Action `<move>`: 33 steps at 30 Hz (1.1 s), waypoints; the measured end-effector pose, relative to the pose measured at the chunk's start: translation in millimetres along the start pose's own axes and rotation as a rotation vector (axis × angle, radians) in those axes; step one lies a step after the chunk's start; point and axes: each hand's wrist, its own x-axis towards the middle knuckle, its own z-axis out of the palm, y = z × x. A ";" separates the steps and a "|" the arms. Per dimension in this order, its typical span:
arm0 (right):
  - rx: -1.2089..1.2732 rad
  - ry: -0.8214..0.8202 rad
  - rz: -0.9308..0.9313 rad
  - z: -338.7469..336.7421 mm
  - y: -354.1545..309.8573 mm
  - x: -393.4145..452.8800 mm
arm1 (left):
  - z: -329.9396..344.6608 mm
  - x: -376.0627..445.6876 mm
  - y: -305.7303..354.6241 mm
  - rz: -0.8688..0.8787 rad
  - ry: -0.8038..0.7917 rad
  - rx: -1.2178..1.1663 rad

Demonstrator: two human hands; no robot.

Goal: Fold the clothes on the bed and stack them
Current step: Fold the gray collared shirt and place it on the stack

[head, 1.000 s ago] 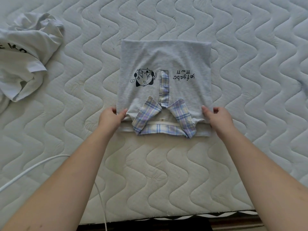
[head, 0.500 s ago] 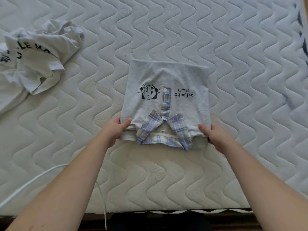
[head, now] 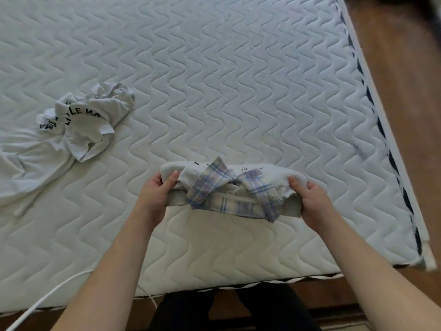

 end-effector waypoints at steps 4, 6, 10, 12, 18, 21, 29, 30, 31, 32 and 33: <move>0.088 -0.020 -0.014 -10.6 -36.8 -44.2 | 8.9 -40.4 35.4 0.050 -0.028 0.029; 0.111 -0.037 -0.021 -19.1 -53.0 -66.6 | 17.2 -63.8 50.7 0.085 -0.059 0.015; 0.084 -0.079 -0.057 -35.5 -75.0 -112.1 | 34.2 -118.5 78.8 0.109 -0.065 0.060; 0.079 -0.072 -0.088 -45.2 -85.5 -130.4 | 39.2 -143.7 91.3 0.121 -0.076 0.101; 0.013 -0.100 -0.185 -73.1 -117.1 -162.5 | 50.7 -184.0 120.6 0.212 -0.145 0.250; 0.018 -0.083 -0.198 -81.8 -128.0 -172.3 | 61.9 -192.5 127.1 0.247 -0.148 0.272; 0.151 -0.067 -0.192 -89.3 -146.1 -208.0 | 79.4 -191.3 134.7 0.265 -0.144 0.240; 0.168 -0.049 -0.200 -89.3 -146.0 -212.7 | 79.7 -189.6 135.0 0.266 -0.176 0.245; 0.190 -0.024 -0.208 -89.4 -144.6 -217.7 | 79.8 -187.3 135.9 0.267 -0.221 0.257; 0.212 0.009 -0.215 -89.5 -142.1 -222.3 | 80.0 -184.3 137.2 0.266 -0.270 0.283; 0.231 0.043 -0.220 -89.9 -138.6 -226.5 | 80.4 -181.2 138.5 0.265 -0.310 0.320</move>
